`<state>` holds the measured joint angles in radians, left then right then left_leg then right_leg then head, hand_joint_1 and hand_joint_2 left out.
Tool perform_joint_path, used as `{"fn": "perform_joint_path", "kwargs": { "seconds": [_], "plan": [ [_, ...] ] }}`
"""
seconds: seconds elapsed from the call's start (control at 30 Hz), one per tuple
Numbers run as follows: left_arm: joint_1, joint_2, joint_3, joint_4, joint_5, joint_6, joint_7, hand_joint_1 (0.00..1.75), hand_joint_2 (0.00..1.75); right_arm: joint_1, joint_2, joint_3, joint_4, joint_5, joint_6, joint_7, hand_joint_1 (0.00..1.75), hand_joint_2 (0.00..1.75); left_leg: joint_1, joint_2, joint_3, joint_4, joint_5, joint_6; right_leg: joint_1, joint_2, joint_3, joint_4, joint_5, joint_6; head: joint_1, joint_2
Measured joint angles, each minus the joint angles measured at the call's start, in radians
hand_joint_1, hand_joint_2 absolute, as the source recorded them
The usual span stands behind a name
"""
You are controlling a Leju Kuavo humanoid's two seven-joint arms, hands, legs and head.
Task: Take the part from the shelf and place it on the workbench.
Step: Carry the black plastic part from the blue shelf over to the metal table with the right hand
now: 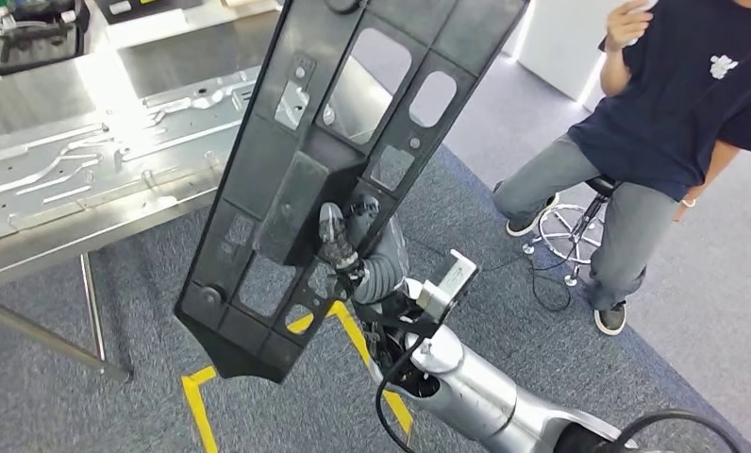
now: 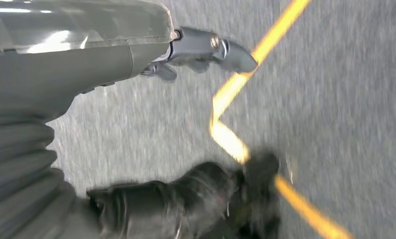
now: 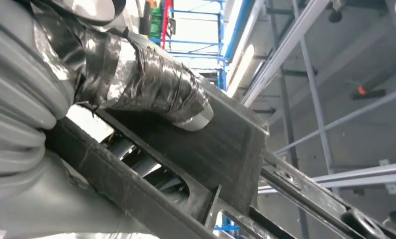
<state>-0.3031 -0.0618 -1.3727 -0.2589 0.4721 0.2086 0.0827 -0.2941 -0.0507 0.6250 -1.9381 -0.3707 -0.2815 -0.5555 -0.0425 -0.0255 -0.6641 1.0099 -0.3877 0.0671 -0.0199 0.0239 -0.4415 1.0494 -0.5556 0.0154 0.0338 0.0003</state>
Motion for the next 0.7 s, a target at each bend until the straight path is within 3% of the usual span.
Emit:
{"fn": "perform_joint_path", "kwargs": {
  "seconds": [0.07,0.1,0.17,0.2,0.23,0.27,0.3,0.33,0.4,0.43,0.5,0.57,0.63,0.7],
  "plan": [
    [-0.013,0.0,-0.015,0.001,0.0,0.001,-0.001,0.0,1.75,-0.003,0.001,0.0,0.004,0.0,0.0,-0.001,1.75,1.75,0.001,-0.001,0.04,-0.013,-0.014,0.013,0.0,-0.007,-0.036,0.085,0.013,0.005,0.001,0.0],
    [-0.016,-0.001,-0.023,0.001,0.0,0.001,-0.001,0.0,1.75,-0.003,0.001,0.0,0.006,0.0,0.0,-0.001,1.75,1.75,0.002,0.0,0.053,-0.015,-0.022,0.018,0.0,-0.011,-0.072,0.137,0.0,0.006,0.002,0.0],
    [-0.016,-0.005,-0.037,0.001,0.0,0.0,-0.001,0.0,1.75,-0.003,0.001,0.0,0.012,0.0,0.0,-0.001,1.75,1.75,0.003,0.0,0.075,-0.015,-0.045,0.021,0.002,-0.012,-0.156,0.22,-0.061,0.011,0.002,0.0],
    [-0.014,-0.007,-0.043,0.001,0.0,-0.001,-0.001,0.0,1.75,-0.003,0.001,0.0,0.015,0.0,0.0,-0.001,1.75,1.75,0.004,-0.001,0.086,-0.014,-0.057,0.02,0.001,-0.013,-0.19,0.234,-0.09,0.013,0.002,0.0],
    [-0.011,-0.008,-0.049,0.001,0.0,-0.001,-0.001,0.0,1.75,-0.002,0.001,0.0,0.018,-0.001,0.0,-0.001,1.75,1.75,0.005,-0.001,0.099,-0.014,-0.069,0.019,0.001,-0.013,-0.211,0.222,-0.103,0.016,0.002,0.0],
    [-0.01,-0.009,-0.054,0.001,-0.001,-0.001,-0.001,0.0,1.75,-0.002,0.001,0.0,0.02,-0.001,0.0,-0.001,1.75,1.75,0.007,-0.002,0.113,-0.012,-0.081,0.016,0.0,-0.014,-0.219,0.186,-0.088,0.019,0.002,0.0],
    [-0.01,-0.011,-0.058,0.001,-0.001,-0.001,-0.001,0.0,1.75,-0.002,0.001,0.0,0.022,-0.001,0.0,-0.001,1.75,1.75,0.009,-0.003,0.127,-0.01,-0.094,0.013,-0.001,-0.014,-0.217,0.131,-0.043,0.021,0.003,0.0],
    [-0.01,-0.012,-0.062,0.002,-0.002,-0.001,-0.001,0.0,1.75,-0.002,0.001,0.0,0.024,-0.002,0.001,-0.001,1.75,1.75,0.01,-0.003,0.141,-0.006,-0.109,0.009,-0.001,-0.016,-0.211,0.073,0.022,0.022,0.002,0.0],
    [-0.012,-0.012,-0.068,0.002,-0.004,-0.002,0.0,0.0,1.75,-0.003,0.001,0.0,0.028,-0.003,0.003,-0.001,1.75,1.75,0.01,-0.005,0.157,-0.002,-0.135,-0.003,0.001,-0.019,-0.196,0.003,0.105,0.013,0.002,0.0],
    [-0.012,-0.013,-0.071,0.002,-0.004,-0.003,0.001,0.0,1.75,-0.003,0.002,0.0,0.03,-0.004,0.004,-0.001,1.75,1.75,0.01,-0.005,0.162,0.003,-0.142,-0.01,0.004,-0.019,-0.191,-0.007,0.117,0.005,0.002,0.0],
    [-0.015,-0.013,-0.076,0.002,-0.006,-0.004,0.003,0.0,1.75,-0.004,0.004,0.0,0.032,-0.005,0.005,-0.002,1.75,1.75,0.011,-0.003,0.162,0.017,-0.144,-0.023,0.005,-0.016,-0.174,-0.012,0.111,-0.011,0.002,0.0],
    [-0.018,-0.014,-0.082,0.002,-0.007,-0.006,0.004,0.0,1.75,-0.006,0.007,0.001,0.033,-0.005,0.006,-0.002,1.75,1.75,0.015,0.003,0.134,0.076,-0.139,-0.035,0.003,-0.016,-0.151,-0.019,0.1,-0.023,0.0,0.0],
    [-0.02,-0.016,-0.086,0.003,-0.008,-0.009,0.005,0.0,1.75,-0.007,0.009,0.001,0.035,-0.005,0.007,-0.003,1.75,1.75,0.024,0.009,0.056,0.187,-0.156,-0.048,0.003,-0.018,-0.125,-0.026,0.083,-0.029,-0.003,0.0],
    [-0.017,-0.016,-0.087,0.003,-0.01,-0.013,0.006,0.0,1.75,-0.007,0.01,0.001,0.037,-0.005,0.008,-0.003,1.75,1.75,0.032,0.012,-0.03,0.267,-0.2,-0.056,0.006,-0.018,-0.098,-0.03,0.061,-0.03,-0.004,0.0]
  ]
}}
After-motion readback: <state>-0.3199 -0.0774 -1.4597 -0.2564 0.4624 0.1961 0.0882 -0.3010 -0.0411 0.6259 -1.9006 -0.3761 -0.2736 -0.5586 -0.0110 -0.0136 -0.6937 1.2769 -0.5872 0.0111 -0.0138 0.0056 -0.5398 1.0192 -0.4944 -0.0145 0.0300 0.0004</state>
